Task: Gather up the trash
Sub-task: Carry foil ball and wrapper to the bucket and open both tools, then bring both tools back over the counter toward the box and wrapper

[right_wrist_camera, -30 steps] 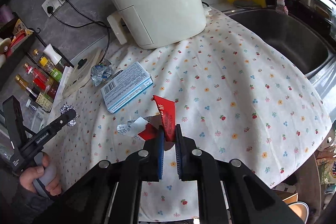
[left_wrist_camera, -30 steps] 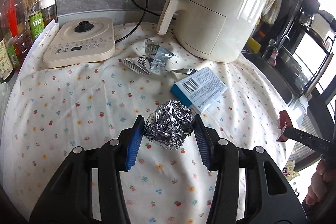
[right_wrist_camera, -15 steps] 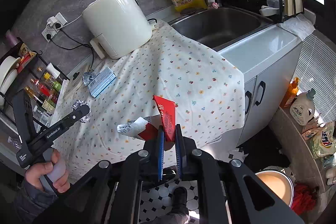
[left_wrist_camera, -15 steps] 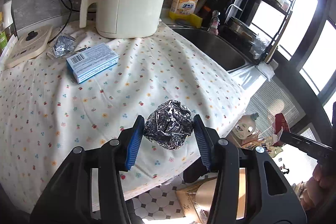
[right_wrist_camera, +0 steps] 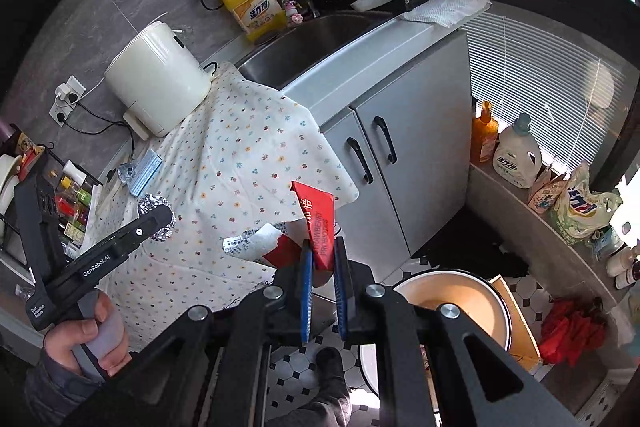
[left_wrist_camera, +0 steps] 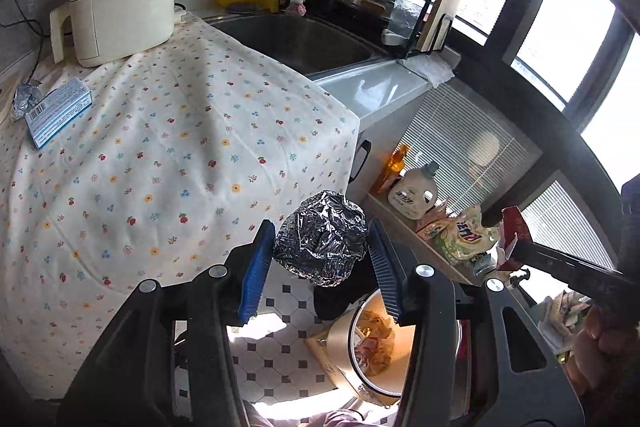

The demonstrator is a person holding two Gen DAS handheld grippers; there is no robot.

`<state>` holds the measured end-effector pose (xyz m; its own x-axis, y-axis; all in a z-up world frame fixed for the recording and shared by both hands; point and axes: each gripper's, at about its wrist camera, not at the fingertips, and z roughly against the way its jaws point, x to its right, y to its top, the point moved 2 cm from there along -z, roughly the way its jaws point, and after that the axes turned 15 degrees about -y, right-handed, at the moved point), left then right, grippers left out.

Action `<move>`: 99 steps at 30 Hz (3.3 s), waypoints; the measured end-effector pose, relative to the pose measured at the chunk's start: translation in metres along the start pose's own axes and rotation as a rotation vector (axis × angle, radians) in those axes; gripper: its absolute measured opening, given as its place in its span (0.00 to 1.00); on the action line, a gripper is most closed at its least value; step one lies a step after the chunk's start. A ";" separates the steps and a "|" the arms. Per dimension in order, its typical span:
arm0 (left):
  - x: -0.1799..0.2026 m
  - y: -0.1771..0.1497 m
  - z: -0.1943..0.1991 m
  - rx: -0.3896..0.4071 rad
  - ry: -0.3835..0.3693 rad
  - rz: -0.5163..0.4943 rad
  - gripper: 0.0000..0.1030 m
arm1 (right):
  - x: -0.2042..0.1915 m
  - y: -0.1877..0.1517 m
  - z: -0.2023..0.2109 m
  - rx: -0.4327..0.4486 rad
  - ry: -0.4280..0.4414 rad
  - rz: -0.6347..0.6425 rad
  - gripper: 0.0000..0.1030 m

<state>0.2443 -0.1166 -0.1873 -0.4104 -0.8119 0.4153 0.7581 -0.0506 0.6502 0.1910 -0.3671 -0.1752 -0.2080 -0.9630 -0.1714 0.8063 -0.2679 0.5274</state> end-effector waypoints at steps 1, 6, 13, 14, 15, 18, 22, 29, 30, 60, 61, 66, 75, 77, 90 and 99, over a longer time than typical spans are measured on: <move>0.006 -0.003 -0.004 -0.007 -0.005 -0.003 0.47 | 0.008 -0.003 0.001 -0.002 -0.005 -0.003 0.10; 0.030 -0.019 -0.022 -0.048 -0.034 -0.019 0.47 | 0.040 -0.018 -0.002 -0.023 -0.045 -0.022 0.11; 0.049 -0.043 -0.043 -0.106 -0.065 -0.017 0.47 | 0.063 -0.050 -0.022 -0.118 -0.065 -0.010 0.14; 0.051 -0.046 -0.046 -0.115 -0.069 -0.017 0.47 | 0.065 -0.056 -0.026 -0.144 -0.067 -0.009 0.18; 0.052 -0.050 -0.048 -0.126 -0.075 -0.018 0.47 | 0.068 -0.062 -0.030 -0.166 -0.069 -0.011 0.36; 0.059 -0.059 -0.054 -0.160 -0.093 -0.025 0.47 | 0.079 -0.073 -0.029 -0.163 -0.095 -0.028 0.53; 0.068 -0.071 -0.063 -0.204 -0.117 -0.042 0.47 | 0.101 -0.078 -0.026 -0.173 -0.120 -0.097 0.53; 0.086 -0.079 -0.087 -0.286 -0.161 -0.088 0.47 | 0.132 -0.086 -0.008 -0.151 -0.160 -0.183 0.54; 0.089 -0.080 -0.091 -0.299 -0.168 -0.097 0.47 | 0.135 -0.087 -0.005 -0.148 -0.166 -0.194 0.54; 0.037 -0.060 -0.072 -0.297 -0.110 0.011 0.94 | 0.119 -0.074 -0.005 -0.136 -0.166 -0.175 0.62; 0.030 -0.056 -0.065 -0.280 -0.104 0.019 0.94 | 0.112 -0.071 -0.006 -0.134 -0.160 -0.163 0.62; -0.002 -0.038 -0.031 -0.198 -0.057 0.056 0.94 | 0.073 -0.055 -0.014 -0.126 -0.125 -0.096 0.66; -0.064 -0.009 0.036 -0.037 0.014 0.131 0.94 | -0.006 -0.026 -0.020 -0.071 -0.075 0.011 0.84; -0.079 -0.003 0.050 -0.004 0.028 0.145 0.94 | -0.024 -0.019 -0.020 -0.057 -0.061 0.034 0.86; -0.181 0.015 0.131 0.183 0.126 0.216 0.94 | -0.151 0.013 -0.036 -0.030 -0.001 0.177 0.92; -0.263 0.030 0.161 0.233 0.164 0.242 0.94 | -0.231 0.021 -0.057 -0.029 0.003 0.225 0.92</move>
<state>0.2930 0.1891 -0.1745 -0.1327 -0.8673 0.4798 0.6795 0.2728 0.6810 0.2875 -0.1485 -0.1718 -0.0197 -0.9983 -0.0543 0.8478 -0.0454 0.5283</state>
